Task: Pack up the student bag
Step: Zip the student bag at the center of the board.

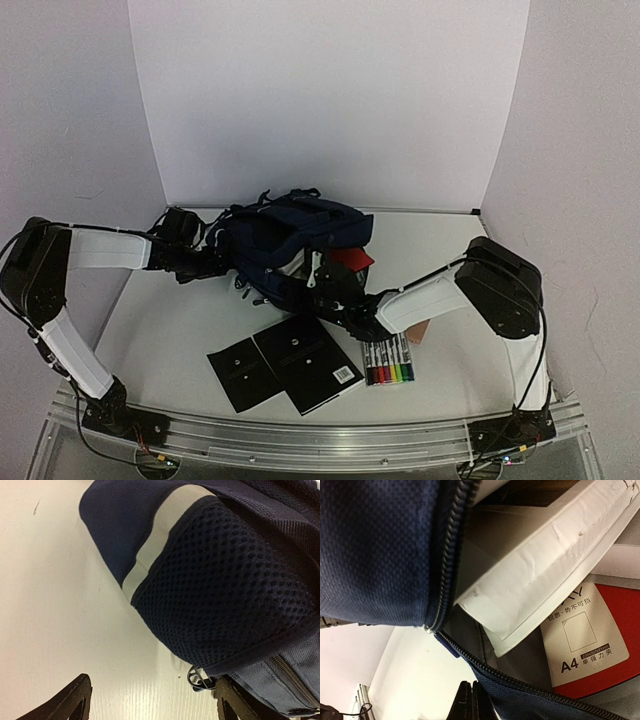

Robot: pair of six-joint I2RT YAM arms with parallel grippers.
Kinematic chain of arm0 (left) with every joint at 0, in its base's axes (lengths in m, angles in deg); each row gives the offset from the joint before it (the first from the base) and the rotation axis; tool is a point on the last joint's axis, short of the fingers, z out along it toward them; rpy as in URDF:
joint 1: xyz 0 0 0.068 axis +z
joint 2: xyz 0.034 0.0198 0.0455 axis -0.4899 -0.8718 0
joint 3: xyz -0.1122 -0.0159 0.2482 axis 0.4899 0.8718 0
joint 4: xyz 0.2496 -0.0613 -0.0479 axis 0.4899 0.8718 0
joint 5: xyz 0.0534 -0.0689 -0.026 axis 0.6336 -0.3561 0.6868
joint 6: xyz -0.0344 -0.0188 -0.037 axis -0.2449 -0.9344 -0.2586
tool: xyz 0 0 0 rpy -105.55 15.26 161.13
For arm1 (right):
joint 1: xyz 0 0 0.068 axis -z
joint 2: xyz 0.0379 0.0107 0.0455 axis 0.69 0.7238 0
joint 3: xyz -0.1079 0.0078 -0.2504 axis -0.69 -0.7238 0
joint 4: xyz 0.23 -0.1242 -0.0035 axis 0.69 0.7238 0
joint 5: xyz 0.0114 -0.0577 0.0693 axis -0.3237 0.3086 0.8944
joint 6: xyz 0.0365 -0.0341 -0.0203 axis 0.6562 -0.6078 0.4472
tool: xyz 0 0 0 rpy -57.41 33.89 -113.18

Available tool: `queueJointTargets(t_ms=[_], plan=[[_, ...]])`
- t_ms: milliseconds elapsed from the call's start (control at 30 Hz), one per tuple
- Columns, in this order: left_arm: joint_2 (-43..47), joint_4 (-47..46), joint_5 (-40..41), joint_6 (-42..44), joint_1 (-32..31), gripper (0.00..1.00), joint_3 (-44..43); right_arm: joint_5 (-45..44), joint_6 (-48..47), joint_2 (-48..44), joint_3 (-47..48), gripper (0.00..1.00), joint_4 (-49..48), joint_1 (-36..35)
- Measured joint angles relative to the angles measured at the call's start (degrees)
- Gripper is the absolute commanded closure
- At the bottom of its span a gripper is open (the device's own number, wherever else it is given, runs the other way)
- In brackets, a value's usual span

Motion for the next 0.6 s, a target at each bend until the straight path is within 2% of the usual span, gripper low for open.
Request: queueJointTargets(t_ms=[200,267,333,400,467,500,567,600], plan=[[-2.75,-3.70,-2.57,2.15,-0.01,0.14,-1.49,-0.69,-0.58,-0.80,-0.10,0.99,1.25,-0.10],[-3.02,-4.42,-2.78,2.62,0.01,0.17,-1.49,-0.89,-0.72,-0.90,-0.10,0.99,1.58,-0.11],[-3.39,-4.93,-2.43,2.90,0.00,0.29,-1.59,-1.01,-0.85,-1.09,-0.23,0.99,1.92,-0.16],[-4.11,-4.89,-1.85,2.94,-0.03,0.47,-2.17,-1.12,-0.99,-1.31,-0.39,0.99,2.25,-0.28],[-5.03,-4.91,-1.41,3.44,-0.32,0.75,-3.39,-1.24,-1.28,-1.41,-0.55,0.97,2.50,-0.37],[-5.48,-5.01,-1.23,3.27,-0.44,0.85,-3.98,-1.32,-1.44,-1.46,-0.62,0.96,2.62,-0.45],[-5.77,-5.98,-1.75,4.00,-0.44,0.97,-4.39,-1.55,-1.83,-1.62,-0.88,0.89,2.83,-0.67],[-5.79,-6.59,-2.16,4.40,-0.44,0.99,-4.42,-1.71,-2.07,-1.73,-1.06,0.86,2.98,-0.78]])
